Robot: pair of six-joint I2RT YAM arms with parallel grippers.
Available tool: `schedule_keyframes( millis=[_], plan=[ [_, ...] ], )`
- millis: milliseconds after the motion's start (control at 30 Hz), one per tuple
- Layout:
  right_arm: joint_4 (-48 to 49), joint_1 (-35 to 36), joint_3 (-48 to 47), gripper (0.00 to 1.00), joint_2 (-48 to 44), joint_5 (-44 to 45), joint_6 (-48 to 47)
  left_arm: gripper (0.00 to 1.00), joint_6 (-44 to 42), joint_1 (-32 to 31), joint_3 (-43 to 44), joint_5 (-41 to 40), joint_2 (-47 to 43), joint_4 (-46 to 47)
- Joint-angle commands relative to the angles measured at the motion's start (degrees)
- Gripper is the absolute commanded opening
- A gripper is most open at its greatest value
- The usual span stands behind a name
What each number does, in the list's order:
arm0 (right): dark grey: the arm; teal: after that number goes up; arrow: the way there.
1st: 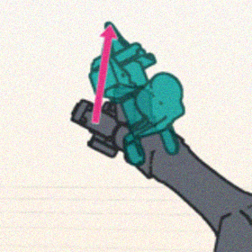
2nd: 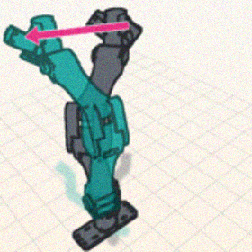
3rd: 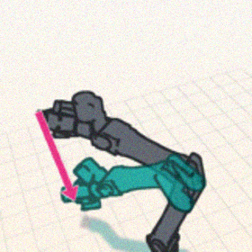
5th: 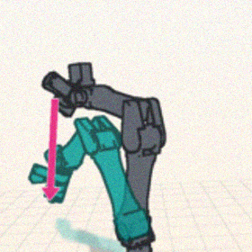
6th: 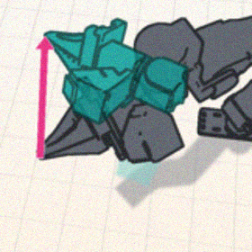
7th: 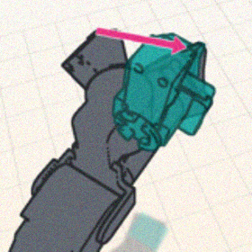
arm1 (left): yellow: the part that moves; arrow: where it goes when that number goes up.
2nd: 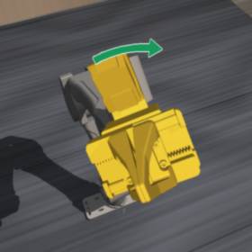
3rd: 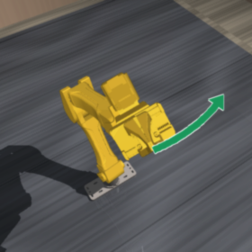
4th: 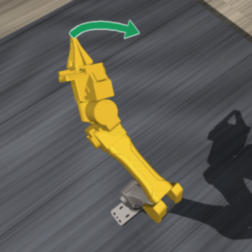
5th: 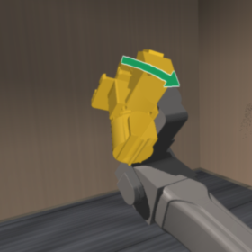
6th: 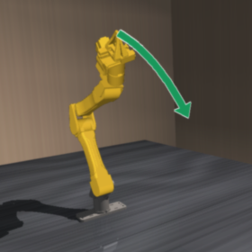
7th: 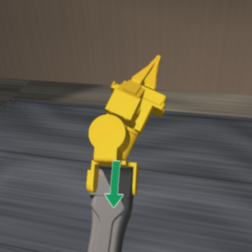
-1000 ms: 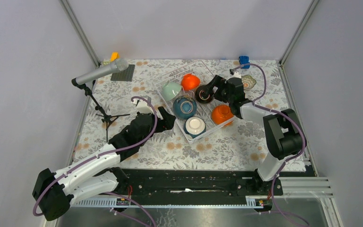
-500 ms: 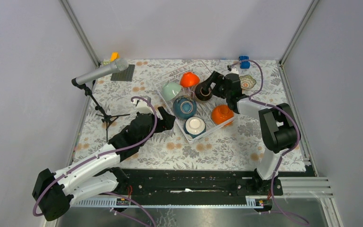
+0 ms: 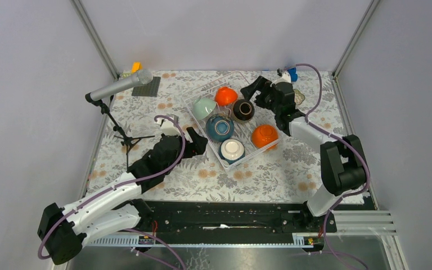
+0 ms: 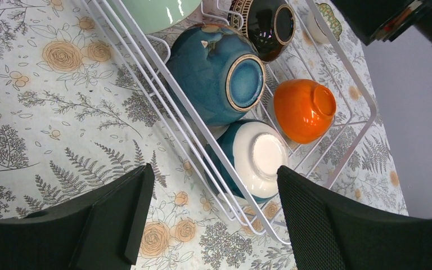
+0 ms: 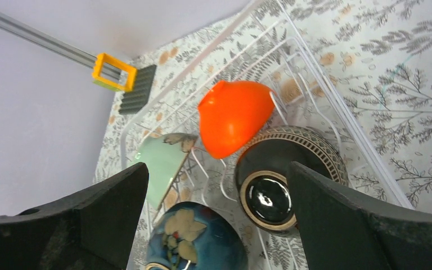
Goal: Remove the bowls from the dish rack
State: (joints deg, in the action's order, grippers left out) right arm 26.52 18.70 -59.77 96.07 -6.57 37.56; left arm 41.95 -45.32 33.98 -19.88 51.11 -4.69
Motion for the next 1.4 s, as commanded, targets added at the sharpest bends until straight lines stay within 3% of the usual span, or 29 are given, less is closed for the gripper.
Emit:
schedule_keyframes(
  millis=[0,367,600,633,667,1067,1267,1367],
  plan=[
    [2.1,0.2,-1.2,1.0,-4.2,0.7,-0.6,0.86,-0.6,0.2,0.3,-1.1,-1.7,0.4],
    [2.1,3.1,-3.5,1.0,-8.7,0.7,-0.6,0.89,-3.1,0.3,2.6,-3.3,0.3,1.2],
    [2.1,6.5,-6.2,1.0,-7.7,0.7,-0.6,0.88,-6.8,6.3,9.3,-2.9,8.3,2.5],
    [-26.4,6.9,-6.5,0.8,-7.9,9.9,-22.2,0.87,-7.4,7.4,10.4,-2.7,9.7,3.0],
    [-32.0,7.1,-6.6,0.74,-8.0,10.9,-26.4,0.87,-8.3,8.4,11.3,-2.7,11.0,3.6],
    [-32.8,7.1,-7.7,0.74,-10.7,6.8,-25.5,0.99,-29.6,10.4,24.5,-1.2,26.8,9.0],
    [-32.6,7.1,-7.0,0.87,-12.3,6.7,-24.5,0.99,-35.9,10.3,32.2,-4.7,36.1,4.8],
    [-32.0,7.1,-6.3,0.8,-12.9,6.7,-23.8,0.99,-38.6,10.4,35.4,-7.0,39.7,2.8]
  ],
)
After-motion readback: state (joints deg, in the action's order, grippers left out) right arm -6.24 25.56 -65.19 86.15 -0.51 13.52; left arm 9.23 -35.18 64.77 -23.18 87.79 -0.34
